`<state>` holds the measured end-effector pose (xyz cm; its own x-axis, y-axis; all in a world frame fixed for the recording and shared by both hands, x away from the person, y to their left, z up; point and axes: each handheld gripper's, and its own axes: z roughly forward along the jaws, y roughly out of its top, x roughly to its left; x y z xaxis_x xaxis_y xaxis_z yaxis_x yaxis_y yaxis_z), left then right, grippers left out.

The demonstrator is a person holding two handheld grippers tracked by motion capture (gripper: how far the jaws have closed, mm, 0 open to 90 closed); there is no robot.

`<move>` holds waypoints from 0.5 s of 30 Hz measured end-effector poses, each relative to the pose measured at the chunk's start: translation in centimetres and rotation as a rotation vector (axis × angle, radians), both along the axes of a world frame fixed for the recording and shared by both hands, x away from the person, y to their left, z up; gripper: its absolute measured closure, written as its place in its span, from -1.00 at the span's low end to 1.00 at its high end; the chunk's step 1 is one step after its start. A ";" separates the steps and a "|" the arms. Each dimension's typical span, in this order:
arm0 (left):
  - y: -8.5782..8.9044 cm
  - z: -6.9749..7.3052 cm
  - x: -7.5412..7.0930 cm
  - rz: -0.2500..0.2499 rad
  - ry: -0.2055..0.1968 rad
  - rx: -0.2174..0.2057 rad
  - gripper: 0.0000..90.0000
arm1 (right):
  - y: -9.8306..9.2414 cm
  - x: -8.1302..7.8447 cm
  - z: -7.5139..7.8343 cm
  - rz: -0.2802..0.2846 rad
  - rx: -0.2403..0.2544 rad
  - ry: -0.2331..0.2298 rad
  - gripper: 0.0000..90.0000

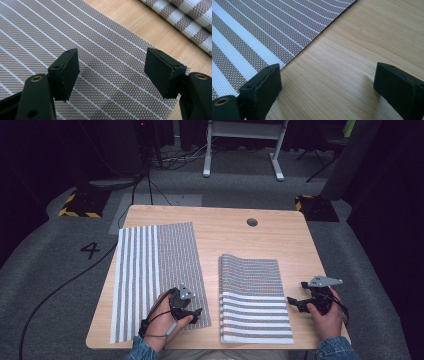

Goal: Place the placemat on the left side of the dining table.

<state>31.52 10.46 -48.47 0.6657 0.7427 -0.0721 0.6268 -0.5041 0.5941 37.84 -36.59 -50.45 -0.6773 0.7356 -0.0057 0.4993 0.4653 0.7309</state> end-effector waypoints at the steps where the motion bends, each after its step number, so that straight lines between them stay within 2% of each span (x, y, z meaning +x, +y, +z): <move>1: -0.1 -0.1 0.0 -0.006 0.019 0.007 -0.36 | 0.0 0.0 0.0 -0.001 0.000 0.000 -0.82; 2: -0.3 -0.3 -0.1 -0.002 0.015 -0.005 -0.38 | 0.0 0.0 0.0 -0.001 0.000 0.001 -0.82; 5: -0.6 -0.3 -0.3 0.003 -0.003 0.030 -0.34 | 0.0 0.0 0.0 -0.001 0.000 0.001 -0.82; 6: -0.6 -0.4 -0.4 0.008 -0.015 0.029 -0.33 | 0.0 0.0 0.0 -0.001 0.000 0.001 -0.82; 8: -0.4 -0.4 -0.4 -0.015 -0.011 0.043 -0.31 | 0.0 0.0 0.0 -0.001 0.001 0.002 -0.82; 10: -0.5 -0.4 -0.5 0.004 -0.020 0.031 -0.31 | 0.0 0.0 0.0 -0.001 0.000 0.001 -0.82; 12: -0.3 -0.4 -0.5 -0.011 -0.024 0.035 -0.31 | 0.0 0.0 0.0 -0.001 0.000 0.003 -0.83; 13: -0.3 -0.6 -0.5 -0.007 -0.030 0.015 -0.30 | 0.0 0.0 0.0 -0.002 0.000 0.001 -0.82; 14: -0.2 -0.5 -0.4 -0.023 -0.044 0.030 -0.30 | 0.0 0.0 0.0 -0.001 -0.001 0.003 -0.82; 15: -0.1 -0.6 -0.4 -0.021 -0.034 0.011 -0.29 | 0.0 0.0 0.0 -0.001 -0.001 0.001 -0.82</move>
<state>31.07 10.33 -49.03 0.6833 0.7290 -0.0410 0.5957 -0.5240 0.6087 37.83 -36.58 -50.44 -0.6767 0.7363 -0.0055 0.5006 0.4655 0.7299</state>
